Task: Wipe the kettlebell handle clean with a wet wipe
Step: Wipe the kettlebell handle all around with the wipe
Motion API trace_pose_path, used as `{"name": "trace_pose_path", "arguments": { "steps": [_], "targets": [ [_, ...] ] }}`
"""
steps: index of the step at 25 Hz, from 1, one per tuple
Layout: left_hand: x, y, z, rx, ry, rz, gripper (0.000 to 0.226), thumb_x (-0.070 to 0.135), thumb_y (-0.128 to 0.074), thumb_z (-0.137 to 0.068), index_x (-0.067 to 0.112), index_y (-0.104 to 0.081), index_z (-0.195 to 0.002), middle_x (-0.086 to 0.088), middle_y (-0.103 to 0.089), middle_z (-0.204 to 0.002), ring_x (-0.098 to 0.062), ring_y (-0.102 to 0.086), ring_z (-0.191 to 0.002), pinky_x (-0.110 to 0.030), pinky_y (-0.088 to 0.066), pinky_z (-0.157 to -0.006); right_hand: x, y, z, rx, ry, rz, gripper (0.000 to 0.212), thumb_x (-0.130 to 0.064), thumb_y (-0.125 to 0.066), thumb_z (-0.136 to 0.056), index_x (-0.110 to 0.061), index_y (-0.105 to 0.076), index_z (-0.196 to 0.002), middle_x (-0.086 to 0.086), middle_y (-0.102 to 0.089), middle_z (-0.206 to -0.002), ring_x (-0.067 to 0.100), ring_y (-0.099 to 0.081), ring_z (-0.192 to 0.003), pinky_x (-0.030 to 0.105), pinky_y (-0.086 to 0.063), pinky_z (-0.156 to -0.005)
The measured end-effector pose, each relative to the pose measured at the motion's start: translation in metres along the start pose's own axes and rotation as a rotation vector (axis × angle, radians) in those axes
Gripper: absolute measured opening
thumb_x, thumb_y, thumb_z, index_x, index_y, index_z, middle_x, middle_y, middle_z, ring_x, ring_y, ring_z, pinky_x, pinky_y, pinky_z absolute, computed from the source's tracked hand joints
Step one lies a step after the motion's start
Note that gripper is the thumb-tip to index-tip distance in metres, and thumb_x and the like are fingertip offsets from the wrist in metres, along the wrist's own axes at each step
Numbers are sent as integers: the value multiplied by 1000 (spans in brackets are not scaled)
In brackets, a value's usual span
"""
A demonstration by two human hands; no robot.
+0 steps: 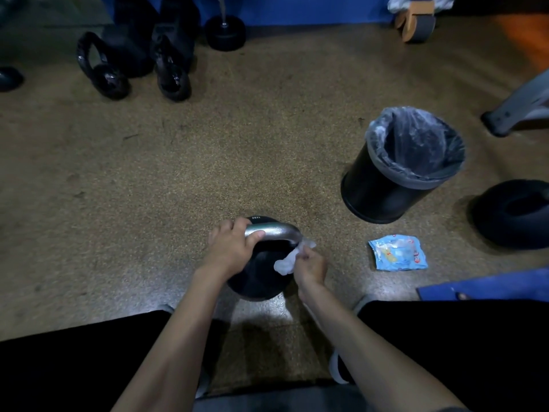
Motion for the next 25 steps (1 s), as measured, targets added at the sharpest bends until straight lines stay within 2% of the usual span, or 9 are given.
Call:
{"name": "trace_pose_path", "arguments": {
  "steps": [2,7,11,13,15,17,21,25],
  "targets": [
    [0,0,0,8,-5,8,49,49,-37,-95,20,-42,-134,-15,-45,-133,-35,-37,-124,-42,-26,-107,5,0,0,-3,-52,-58,28,-4,-45,-92,-5,-62,-115,0,-60,-111,15,-57,-100,22,-43,-83],
    [0,5,2,111,-36,23,47,49,-46,-91,18,-51,-127,-16,-53,-123,-35,-46,-114,-39,-32,-103,-3,4,4,51,8,-48,30,-8,-47,-94,-8,-61,-120,2,-60,-114,18,-58,-108,22,-43,-88],
    [-2,4,2,104,-35,25,48,51,-45,-91,19,-50,-127,-16,-52,-122,-35,-45,-115,-40,-34,-101,-14,9,1,75,38,-41,23,-6,-47,-93,1,-65,-105,15,-66,-114,24,-63,-102,31,-50,-85],
    [-1,4,3,114,-44,18,48,50,-45,-92,18,-50,-127,-16,-52,-123,-35,-44,-115,-40,-33,-102,-20,13,3,99,85,-29,22,-4,-47,-92,3,-66,-102,14,-66,-112,24,-63,-102,30,-50,-83],
    [0,4,4,120,-50,15,48,50,-44,-92,18,-49,-128,-16,-52,-123,-34,-44,-115,-41,-32,-103,-21,12,4,69,97,-16,24,-3,-46,-92,0,-67,-104,8,-67,-107,21,-62,-98,23,-45,-78],
    [0,4,4,123,-54,10,48,50,-43,-92,18,-48,-129,-16,-51,-124,-34,-44,-115,-41,-31,-104,-23,8,1,16,77,-23,26,-4,-46,-93,-4,-66,-110,1,-63,-106,17,-59,-98,23,-44,-83],
    [2,4,4,116,-64,-11,48,50,-42,-93,18,-47,-129,-16,-51,-124,-34,-44,-115,-40,-30,-104,-30,7,-1,26,134,-39,26,-9,-47,-95,-6,-65,-114,8,-65,-112,14,-59,-98,20,-43,-83],
    [0,3,3,112,-52,-6,48,50,-42,-93,19,-47,-129,-15,-49,-125,-35,-43,-116,-41,-30,-105,-28,3,-8,-10,91,-35,27,-2,-46,-91,-3,-67,-108,14,-67,-111,26,-63,-105,29,-49,-86]
  ]
}}
Point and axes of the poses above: each hand's wrist, its own z-axis away from the middle knuckle, its own y-axis out of the back of the hand, x = y × z, the point moved 10 cm from there along -z, towards the middle knuckle
